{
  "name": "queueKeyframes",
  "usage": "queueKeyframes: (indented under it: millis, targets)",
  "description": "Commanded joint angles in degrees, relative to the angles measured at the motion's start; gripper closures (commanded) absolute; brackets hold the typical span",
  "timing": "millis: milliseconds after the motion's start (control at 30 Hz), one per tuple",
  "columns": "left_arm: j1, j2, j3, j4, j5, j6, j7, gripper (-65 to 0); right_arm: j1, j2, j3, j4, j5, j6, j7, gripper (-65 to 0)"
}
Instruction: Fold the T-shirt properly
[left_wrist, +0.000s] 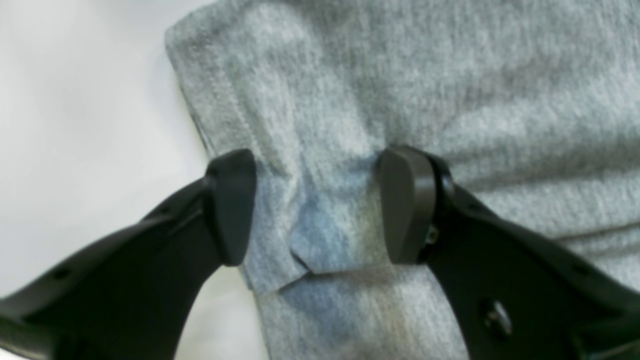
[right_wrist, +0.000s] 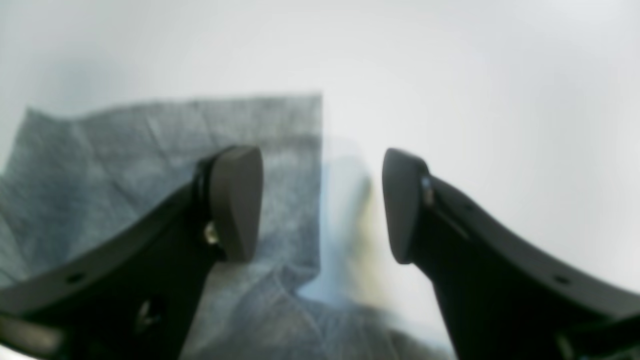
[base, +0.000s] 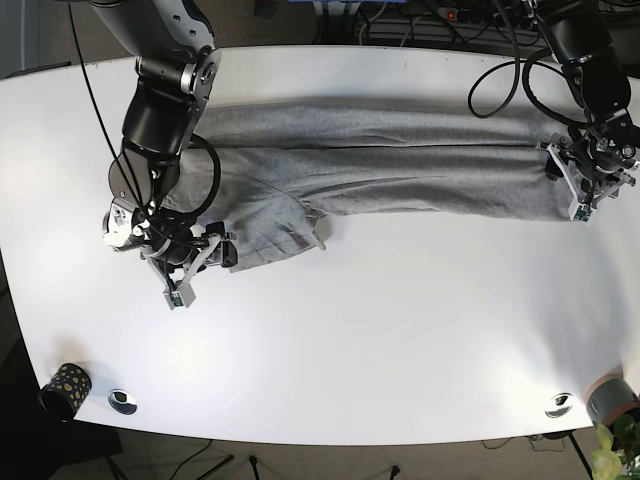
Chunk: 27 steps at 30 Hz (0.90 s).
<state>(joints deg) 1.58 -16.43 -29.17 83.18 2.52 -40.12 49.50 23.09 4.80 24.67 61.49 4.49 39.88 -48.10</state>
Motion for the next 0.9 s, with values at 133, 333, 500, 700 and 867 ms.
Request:
queueKeyframes:
  millis: [133,333,500,700,867]
  targets:
    - [-0.3,-0.8,0.1,0.5,1.0,0.1,0.5,-37.1,1.4,0.5,-0.1,-3.6,1.2,0.12,1.8,-36.9]
    - [-0.3,-0.8,0.2,0.3,1.0,0.1,0.5,-37.1,0.6,-2.7,-0.3,-3.5,0.8,0.12,1.5,-36.8]
    - [-0.3,-0.8,0.2,0.3,1.0,0.1,0.5,-37.1,0.6,-4.0,-0.3,-3.5,0.8,0.12,1.6,-36.5]
    - [-0.3,-0.8,0.0,0.1,1.0,0.1,0.5,-37.1,0.6,-4.1,-0.3,-3.5,0.8,0.12,1.9,-28.4]
    - [-0.3,-0.8,0.1,0.1,1.0,0.1,0.5,-37.1,0.6,-4.0,-0.3,-1.1,1.1,0.12,1.8,0.0]
